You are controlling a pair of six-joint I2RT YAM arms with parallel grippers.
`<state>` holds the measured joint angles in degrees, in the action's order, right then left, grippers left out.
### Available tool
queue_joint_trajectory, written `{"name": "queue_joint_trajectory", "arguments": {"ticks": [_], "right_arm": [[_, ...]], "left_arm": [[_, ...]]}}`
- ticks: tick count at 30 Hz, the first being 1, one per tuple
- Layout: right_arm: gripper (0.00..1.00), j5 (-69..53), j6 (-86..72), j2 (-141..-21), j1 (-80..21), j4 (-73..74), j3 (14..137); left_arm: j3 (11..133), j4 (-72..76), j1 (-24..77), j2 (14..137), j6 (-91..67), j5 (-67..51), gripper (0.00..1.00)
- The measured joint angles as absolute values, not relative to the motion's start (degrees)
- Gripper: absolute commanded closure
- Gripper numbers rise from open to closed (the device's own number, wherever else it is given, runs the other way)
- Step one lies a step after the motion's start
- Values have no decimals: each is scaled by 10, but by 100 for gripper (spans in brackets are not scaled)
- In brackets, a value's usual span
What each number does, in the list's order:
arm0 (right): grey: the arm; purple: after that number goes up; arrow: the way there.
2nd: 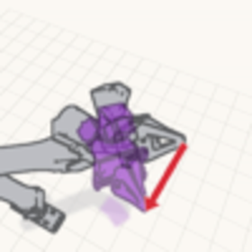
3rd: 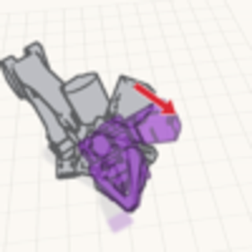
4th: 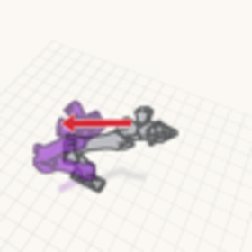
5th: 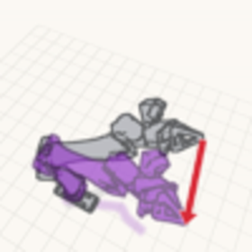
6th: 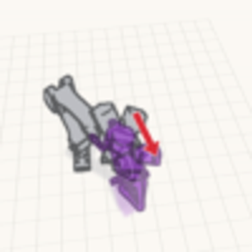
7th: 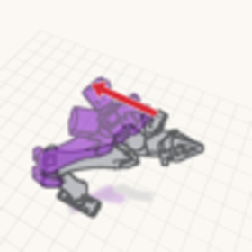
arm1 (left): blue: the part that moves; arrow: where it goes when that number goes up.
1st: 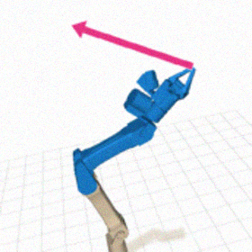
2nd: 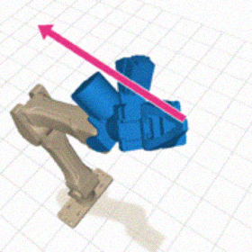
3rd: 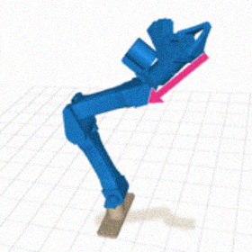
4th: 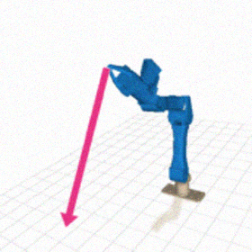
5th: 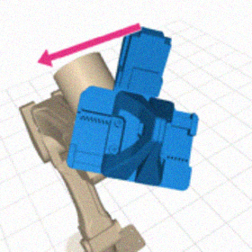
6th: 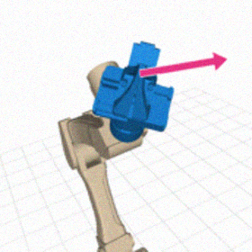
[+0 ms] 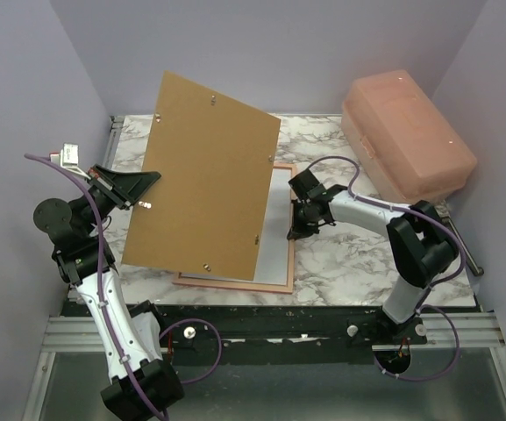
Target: Put the photo into the frame
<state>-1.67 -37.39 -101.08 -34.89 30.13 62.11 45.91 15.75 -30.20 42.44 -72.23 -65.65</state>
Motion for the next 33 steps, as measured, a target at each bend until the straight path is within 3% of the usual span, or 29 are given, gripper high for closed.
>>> {"name": "queue_joint_trajectory", "arguments": {"ticks": [9,22,25,27,30,33], "right_arm": [[100,0,-355,-992,-329,329,610],[96,43,-310,-1038,-322,409,685],[68,45,-304,-1038,-319,413,687],[55,50,-300,-1037,-315,416,688],[44,58,-295,-1035,-307,437,687],[41,52,-293,-1022,-295,454,687]], "left_arm": [[440,124,-302,411,-686,-656,100],[388,73,-302,404,-636,-654,100],[370,65,-299,401,-627,-649,100],[358,58,-295,397,-621,-642,100],[346,42,-282,395,-610,-627,100],[340,28,-253,396,-600,-604,100]]}}
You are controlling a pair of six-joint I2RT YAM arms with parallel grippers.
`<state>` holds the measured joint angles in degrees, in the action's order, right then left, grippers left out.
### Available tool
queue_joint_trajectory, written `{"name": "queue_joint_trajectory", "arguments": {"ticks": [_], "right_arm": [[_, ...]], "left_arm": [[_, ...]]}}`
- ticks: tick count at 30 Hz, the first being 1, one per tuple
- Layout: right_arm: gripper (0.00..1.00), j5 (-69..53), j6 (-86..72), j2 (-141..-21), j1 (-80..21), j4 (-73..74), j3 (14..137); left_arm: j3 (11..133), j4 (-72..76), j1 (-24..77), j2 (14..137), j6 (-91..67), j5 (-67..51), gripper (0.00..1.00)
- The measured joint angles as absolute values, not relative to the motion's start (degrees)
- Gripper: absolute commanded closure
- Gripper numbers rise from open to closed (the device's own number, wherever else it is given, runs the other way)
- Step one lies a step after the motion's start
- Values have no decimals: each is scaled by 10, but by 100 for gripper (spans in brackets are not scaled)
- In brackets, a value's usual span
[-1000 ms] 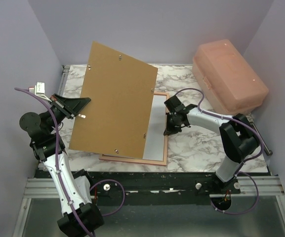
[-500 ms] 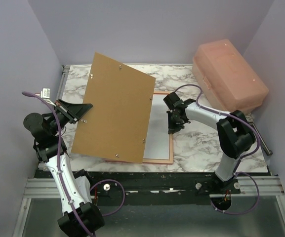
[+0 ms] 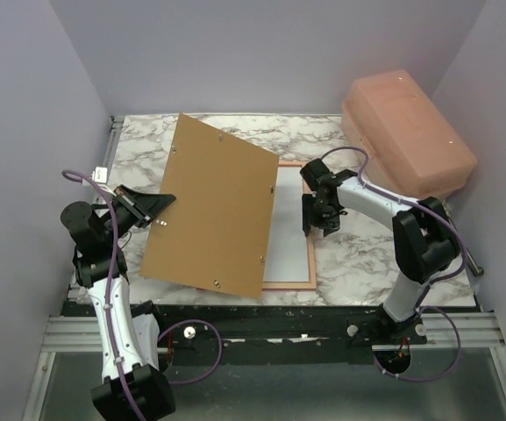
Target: Put the photo into the frame
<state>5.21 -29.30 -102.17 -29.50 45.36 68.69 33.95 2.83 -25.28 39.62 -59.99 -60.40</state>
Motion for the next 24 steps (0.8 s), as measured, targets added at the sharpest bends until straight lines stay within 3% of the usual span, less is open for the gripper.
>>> {"name": "queue_joint_trajectory", "arguments": {"ticks": [17,24], "right_arm": [[32,-145,-279,-915,-127,441,611],[31,-212,-276,-909,-118,415,582]], "left_arm": [[268,81,-90,442,-654,-448,100],[243,115,-57,467,-678,-387,100]]}}
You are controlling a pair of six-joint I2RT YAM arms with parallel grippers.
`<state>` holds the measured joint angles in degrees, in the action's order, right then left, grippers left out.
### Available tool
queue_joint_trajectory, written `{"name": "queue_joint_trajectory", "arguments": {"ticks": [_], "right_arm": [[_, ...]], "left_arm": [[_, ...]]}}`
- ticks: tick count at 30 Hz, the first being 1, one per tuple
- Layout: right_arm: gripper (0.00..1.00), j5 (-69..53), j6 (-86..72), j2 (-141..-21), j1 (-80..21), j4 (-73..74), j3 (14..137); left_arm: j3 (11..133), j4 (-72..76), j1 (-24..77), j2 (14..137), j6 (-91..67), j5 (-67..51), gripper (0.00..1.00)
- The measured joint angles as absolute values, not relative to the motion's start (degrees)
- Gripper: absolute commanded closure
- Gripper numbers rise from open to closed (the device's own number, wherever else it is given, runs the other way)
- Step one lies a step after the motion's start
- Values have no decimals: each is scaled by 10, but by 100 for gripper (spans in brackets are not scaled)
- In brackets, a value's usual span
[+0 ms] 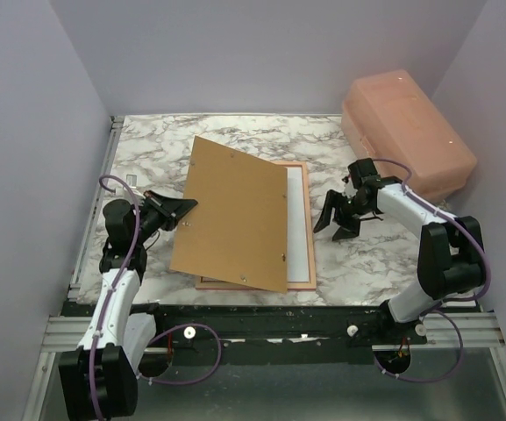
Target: Put the photo into the frame
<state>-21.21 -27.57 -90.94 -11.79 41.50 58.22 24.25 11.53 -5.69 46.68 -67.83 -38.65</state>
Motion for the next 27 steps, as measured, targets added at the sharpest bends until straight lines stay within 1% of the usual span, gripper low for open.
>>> {"name": "queue_joint_trajectory", "arguments": {"ticks": [3,7,11,13,21,27], "right_arm": [[31,-231,-276,-910,-118,401,571],[34,-248,-284,-911,-118,382,558],[38,-263,-291,-916,-116,366,552],[43,-267,-295,-919,-113,358,551],[46,-282,-303,-938,-102,336,551],[52,-295,-315,-955,-100,305,536]], "left_arm": [[239,126,-47,486,-684,-368,100],[236,145,-33,511,-688,-347,100],[236,168,-16,546,-689,-334,100],[236,185,-8,571,-691,-331,100],[236,235,25,640,-693,-319,100],[237,289,34,691,-697,-319,100]]}}
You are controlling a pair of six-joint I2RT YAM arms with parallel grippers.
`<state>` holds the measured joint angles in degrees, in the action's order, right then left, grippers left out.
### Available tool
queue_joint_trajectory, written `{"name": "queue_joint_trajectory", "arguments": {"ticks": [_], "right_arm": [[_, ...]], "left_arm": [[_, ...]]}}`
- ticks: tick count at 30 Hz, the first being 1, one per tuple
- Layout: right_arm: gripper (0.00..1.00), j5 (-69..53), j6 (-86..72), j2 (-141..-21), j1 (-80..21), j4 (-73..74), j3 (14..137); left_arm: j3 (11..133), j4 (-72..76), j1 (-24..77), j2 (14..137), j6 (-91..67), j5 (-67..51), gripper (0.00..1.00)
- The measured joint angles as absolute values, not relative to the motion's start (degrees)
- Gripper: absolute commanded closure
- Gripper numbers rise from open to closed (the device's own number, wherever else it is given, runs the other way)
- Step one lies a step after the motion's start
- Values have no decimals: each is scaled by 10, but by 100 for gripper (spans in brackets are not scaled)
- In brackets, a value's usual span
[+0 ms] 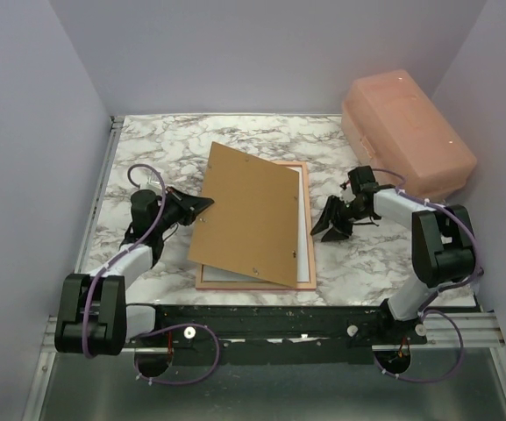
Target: Put the photo into the frame
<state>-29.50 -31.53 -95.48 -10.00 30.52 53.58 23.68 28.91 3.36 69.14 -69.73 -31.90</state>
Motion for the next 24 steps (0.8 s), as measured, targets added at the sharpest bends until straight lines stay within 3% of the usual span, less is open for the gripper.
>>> {"name": "queue_joint_trajectory", "arguments": {"ticks": [8,24], "right_arm": [[59,-309,-335,-970,-100,273,501],[61,-365,-356,-971,-93,203,458]], "left_arm": [[237,364,44,747,-706,-319,100],[182,465,58,766,-716,-284,100]]}}
